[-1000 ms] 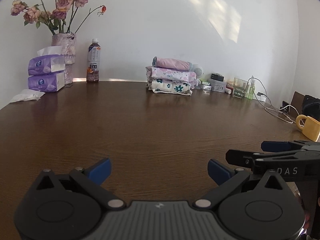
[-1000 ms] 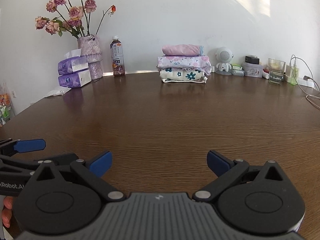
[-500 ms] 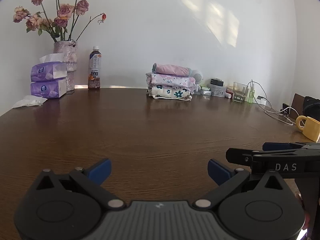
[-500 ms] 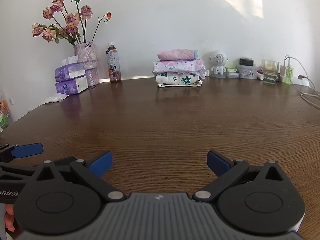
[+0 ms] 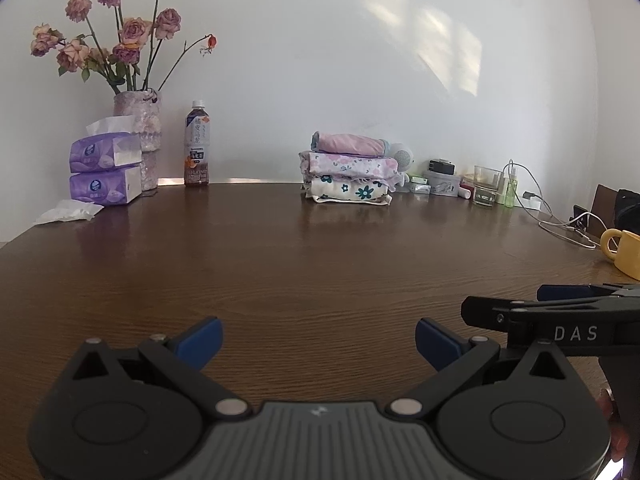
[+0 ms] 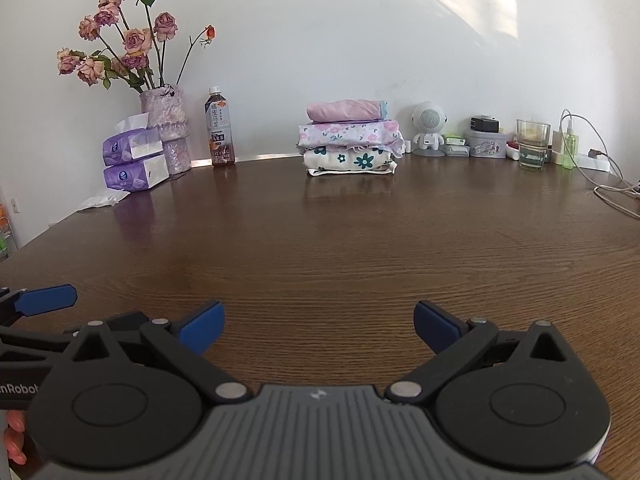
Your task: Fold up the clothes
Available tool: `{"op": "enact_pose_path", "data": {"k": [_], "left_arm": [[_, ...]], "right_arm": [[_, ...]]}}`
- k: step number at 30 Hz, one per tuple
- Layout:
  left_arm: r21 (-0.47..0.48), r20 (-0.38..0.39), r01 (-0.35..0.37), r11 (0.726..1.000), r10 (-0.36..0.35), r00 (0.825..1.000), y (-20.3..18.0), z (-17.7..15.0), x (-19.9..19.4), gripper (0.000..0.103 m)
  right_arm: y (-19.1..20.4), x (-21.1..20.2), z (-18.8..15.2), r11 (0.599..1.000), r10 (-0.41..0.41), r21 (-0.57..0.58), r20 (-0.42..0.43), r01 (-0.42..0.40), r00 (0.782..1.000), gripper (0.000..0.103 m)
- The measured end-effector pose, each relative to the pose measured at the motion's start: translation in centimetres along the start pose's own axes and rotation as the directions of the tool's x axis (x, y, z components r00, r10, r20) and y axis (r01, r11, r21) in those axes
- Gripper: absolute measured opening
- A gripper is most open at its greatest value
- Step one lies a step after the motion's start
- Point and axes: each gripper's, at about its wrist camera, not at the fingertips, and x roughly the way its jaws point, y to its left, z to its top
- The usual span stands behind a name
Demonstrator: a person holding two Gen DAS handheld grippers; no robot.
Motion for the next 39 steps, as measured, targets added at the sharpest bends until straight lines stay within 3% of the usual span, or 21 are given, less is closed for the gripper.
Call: {"op": "enact_pose_path", "data": {"k": [39], "left_arm": [[0.012, 0.003, -0.011, 1.0, 0.011, 1.0, -0.23, 0.02, -0.13, 0.103]], "right_arm": [[0.02, -0.04, -0.05, 1.0, -0.027, -0.014, 0.01, 0.027, 1.0, 0.103]]}}
